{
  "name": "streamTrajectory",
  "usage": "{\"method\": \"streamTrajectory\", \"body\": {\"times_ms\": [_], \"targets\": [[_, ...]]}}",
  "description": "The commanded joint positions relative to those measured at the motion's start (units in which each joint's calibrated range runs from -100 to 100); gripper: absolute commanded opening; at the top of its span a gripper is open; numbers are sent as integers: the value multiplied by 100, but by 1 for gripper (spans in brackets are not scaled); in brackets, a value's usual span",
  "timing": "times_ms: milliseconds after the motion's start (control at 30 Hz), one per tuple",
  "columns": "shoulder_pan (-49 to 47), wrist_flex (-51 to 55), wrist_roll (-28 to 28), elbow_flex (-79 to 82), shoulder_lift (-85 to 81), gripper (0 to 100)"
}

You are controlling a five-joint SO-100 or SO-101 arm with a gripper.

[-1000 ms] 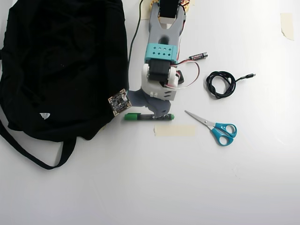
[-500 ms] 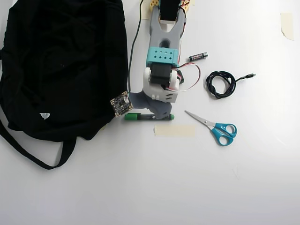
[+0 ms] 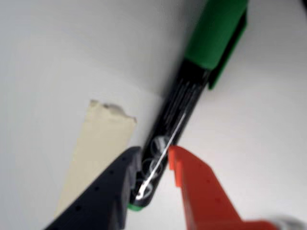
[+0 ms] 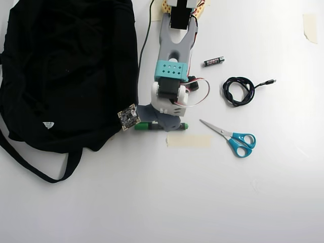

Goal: Put the green marker into the black bag

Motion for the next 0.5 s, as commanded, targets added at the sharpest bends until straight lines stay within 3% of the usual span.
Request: {"method": "streamTrajectory", "body": {"times_ms": [0, 467], "targets": [[54, -75, -20, -210, -81, 8], [204, 20, 17, -174, -139, 8]]}}
